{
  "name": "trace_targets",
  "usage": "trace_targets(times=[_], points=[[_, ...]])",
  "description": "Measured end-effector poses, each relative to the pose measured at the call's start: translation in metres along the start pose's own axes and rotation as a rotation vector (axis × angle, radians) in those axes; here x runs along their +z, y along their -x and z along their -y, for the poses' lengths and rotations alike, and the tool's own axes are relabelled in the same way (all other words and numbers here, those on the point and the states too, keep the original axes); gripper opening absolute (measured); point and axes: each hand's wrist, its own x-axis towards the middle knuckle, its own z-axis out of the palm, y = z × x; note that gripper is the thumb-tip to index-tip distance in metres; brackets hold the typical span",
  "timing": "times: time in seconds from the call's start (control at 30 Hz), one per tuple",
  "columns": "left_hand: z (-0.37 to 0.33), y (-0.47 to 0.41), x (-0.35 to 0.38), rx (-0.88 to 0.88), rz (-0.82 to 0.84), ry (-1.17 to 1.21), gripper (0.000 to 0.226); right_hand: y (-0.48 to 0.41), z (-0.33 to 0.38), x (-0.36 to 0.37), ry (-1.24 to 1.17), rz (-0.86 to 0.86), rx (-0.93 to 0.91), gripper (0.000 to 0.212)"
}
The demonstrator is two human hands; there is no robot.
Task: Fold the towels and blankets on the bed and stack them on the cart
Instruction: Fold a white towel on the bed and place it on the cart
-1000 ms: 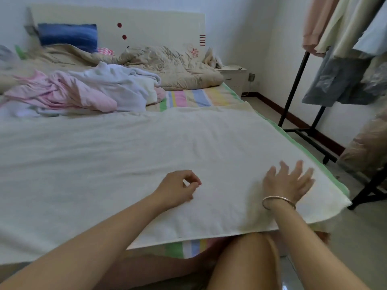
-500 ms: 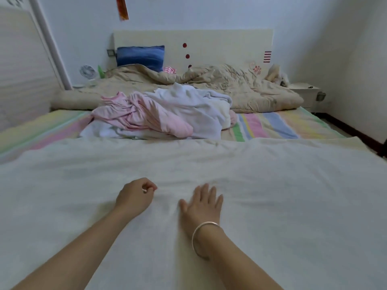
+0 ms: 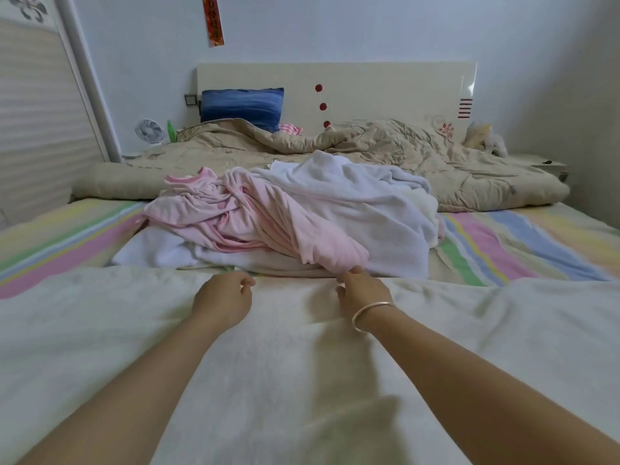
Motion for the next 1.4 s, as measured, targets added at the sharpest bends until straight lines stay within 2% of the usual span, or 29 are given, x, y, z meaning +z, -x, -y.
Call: trace_targets(times=[0.1, 0.2, 0.23, 0.33, 0.47, 0.53, 0.57, 0.63, 0.7, 0.8, 0.9, 0.93, 1.0, 1.1, 1.17, 1.23, 1.3, 1.4], points=[[-0.001, -0.034, 0.019, 0.114, 0.053, -0.192, 0.037, -0.037, 0.003, -0.001, 0.043, 0.100, 0.041, 0.037], [-0.001, -0.055, 0.032, 0.119, 0.053, -0.393, 0.031, -0.060, 0.006, -0.004, -0.084, 0.254, 0.196, 0.036], [-0.003, -0.060, 0.037, 0.104, 0.021, -0.459, 0.026, -0.062, 0.006, 0.000, -0.094, 0.215, 0.180, 0.033], [-0.011, -0.071, 0.037, 0.027, -0.145, -0.562, 0.021, -0.066, 0.014, 0.005, -0.151, -0.053, 0.102, 0.027], [-0.005, -0.090, 0.032, 0.042, -0.378, -0.516, 0.023, -0.088, 0.036, 0.005, -0.382, -0.108, 0.129, 0.031], [0.006, -0.098, 0.033, 0.049, -0.408, -0.478, 0.019, -0.095, 0.048, 0.013, -0.391, -0.122, 0.108, 0.034], [0.012, -0.100, 0.035, 0.049, -0.391, -0.472, 0.018, -0.097, 0.049, 0.020, -0.373, -0.120, 0.108, 0.035], [0.027, -0.098, 0.046, 0.060, -0.323, -0.428, 0.020, -0.103, 0.047, 0.035, -0.351, 0.005, 0.115, 0.036], [0.039, -0.094, 0.056, 0.094, -0.244, -0.268, 0.026, -0.105, 0.041, 0.043, -0.278, 0.120, 0.094, 0.040], [0.050, -0.093, 0.054, 0.126, -0.127, -0.064, 0.042, -0.092, 0.039, 0.043, -0.168, 0.097, 0.012, 0.046], [0.065, -0.079, 0.031, 0.122, -0.069, 0.165, 0.044, -0.064, 0.058, 0.040, -0.135, 0.067, 0.005, 0.051], [0.074, -0.070, 0.020, 0.125, -0.053, 0.170, 0.043, -0.055, 0.072, 0.040, -0.121, 0.091, 0.029, 0.055], [0.097, -0.048, -0.003, 0.145, 0.031, 0.027, 0.043, -0.035, 0.108, 0.047, -0.046, 0.129, 0.041, 0.058], [0.136, -0.016, -0.040, 0.134, 0.169, -0.218, 0.048, -0.010, 0.171, 0.062, -0.037, 0.145, -0.116, 0.062], [0.175, 0.006, -0.068, 0.071, 0.209, -0.409, 0.053, 0.008, 0.223, 0.074, -0.065, 0.221, -0.272, 0.064], [0.218, 0.027, -0.097, -0.066, 0.224, -0.553, 0.060, 0.025, 0.271, 0.088, -0.050, 0.267, -0.380, 0.067], [0.264, 0.048, -0.127, -0.258, 0.215, -0.549, 0.064, 0.034, 0.309, 0.103, 0.000, 0.250, -0.424, 0.072], [0.327, 0.076, -0.162, -0.464, 0.115, -0.413, 0.057, 0.027, 0.335, 0.114, 0.038, 0.188, -0.388, 0.073]])
